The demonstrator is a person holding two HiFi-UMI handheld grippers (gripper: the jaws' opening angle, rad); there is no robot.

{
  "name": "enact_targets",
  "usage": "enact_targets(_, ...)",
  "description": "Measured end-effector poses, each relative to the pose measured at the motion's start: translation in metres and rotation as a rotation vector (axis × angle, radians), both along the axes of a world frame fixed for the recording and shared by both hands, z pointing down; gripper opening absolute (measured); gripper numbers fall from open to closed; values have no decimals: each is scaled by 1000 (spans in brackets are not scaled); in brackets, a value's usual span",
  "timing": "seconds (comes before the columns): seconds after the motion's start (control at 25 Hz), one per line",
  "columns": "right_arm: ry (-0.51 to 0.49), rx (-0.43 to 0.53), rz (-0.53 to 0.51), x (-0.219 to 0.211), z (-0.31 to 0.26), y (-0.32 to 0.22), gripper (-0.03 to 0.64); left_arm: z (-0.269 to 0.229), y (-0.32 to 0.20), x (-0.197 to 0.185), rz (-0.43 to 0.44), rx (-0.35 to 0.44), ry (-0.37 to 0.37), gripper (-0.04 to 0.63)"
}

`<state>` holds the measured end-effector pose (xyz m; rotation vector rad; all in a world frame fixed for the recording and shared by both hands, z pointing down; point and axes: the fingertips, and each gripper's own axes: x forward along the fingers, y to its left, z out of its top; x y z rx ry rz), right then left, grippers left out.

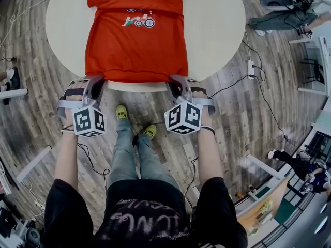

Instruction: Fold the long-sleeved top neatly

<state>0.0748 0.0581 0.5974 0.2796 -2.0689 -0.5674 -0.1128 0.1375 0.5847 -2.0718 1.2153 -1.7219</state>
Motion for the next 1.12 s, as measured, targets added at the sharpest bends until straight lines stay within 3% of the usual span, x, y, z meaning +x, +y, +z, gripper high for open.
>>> enact_targets(0.4, 7, -81, -26, 26, -6, 43, 34, -13, 36, 23, 33, -69, 32, 28)
enact_targets(0.72, 24, -110, -78, 25, -44, 33, 33, -41, 35, 28, 64, -100, 70, 26)
enact_targets(0.92, 74, -172, -119, 13, -56, 20, 32, -60, 12, 12, 122, -119, 96, 26)
enact_targets(1.12, 83, -189, -90, 1, -60, 0, 32, -69, -18, -5, 172, -131, 132, 28)
